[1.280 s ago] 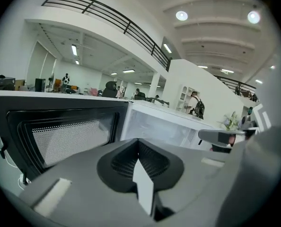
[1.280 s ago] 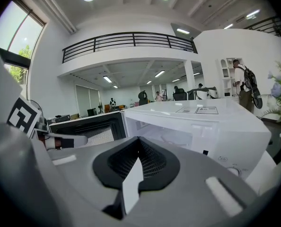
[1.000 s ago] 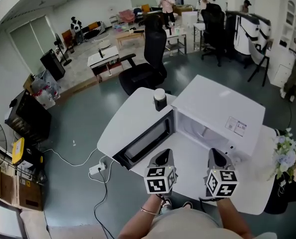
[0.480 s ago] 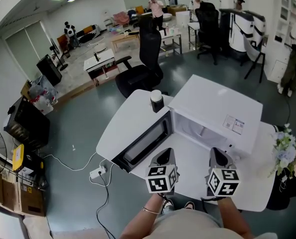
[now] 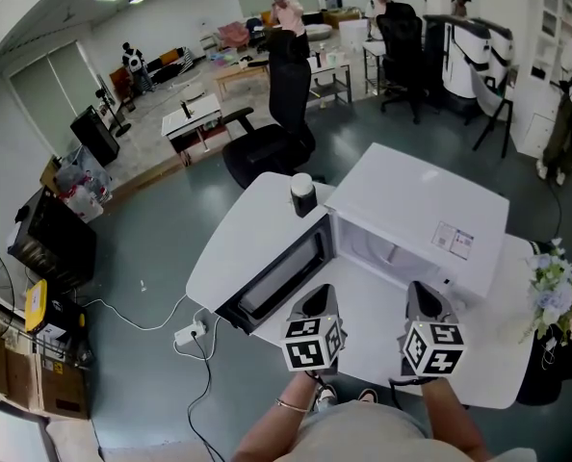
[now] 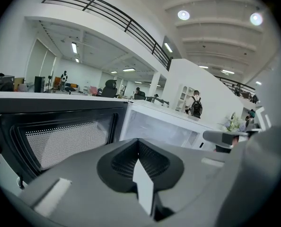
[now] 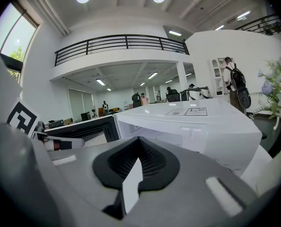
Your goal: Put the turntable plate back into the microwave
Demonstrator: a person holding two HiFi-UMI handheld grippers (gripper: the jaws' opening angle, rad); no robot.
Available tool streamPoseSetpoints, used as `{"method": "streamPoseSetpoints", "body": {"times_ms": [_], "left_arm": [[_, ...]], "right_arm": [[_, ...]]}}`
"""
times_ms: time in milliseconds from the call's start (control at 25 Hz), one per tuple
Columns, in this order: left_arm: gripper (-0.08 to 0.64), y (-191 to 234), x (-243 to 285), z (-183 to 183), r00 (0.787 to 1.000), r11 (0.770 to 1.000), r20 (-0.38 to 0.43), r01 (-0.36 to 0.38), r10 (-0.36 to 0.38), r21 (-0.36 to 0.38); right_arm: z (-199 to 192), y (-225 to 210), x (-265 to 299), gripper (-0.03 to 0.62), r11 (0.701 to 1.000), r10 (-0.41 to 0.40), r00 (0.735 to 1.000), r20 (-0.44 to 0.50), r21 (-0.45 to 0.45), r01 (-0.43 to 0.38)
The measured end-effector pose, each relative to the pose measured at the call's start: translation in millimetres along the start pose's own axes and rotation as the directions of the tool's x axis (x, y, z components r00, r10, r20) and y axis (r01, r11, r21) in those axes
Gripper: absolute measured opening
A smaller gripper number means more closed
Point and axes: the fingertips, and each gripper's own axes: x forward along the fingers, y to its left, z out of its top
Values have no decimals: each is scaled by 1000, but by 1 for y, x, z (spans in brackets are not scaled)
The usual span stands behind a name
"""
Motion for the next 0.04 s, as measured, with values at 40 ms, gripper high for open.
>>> {"method": "streamPoseSetpoints", "body": {"times_ms": [40], "left_arm": [[-2, 1, 0, 1, 1000, 1000, 1, -3, 3, 1]], "right_arm": [[1, 0, 1, 9, 1000, 0, 1000, 1, -1, 0]]}}
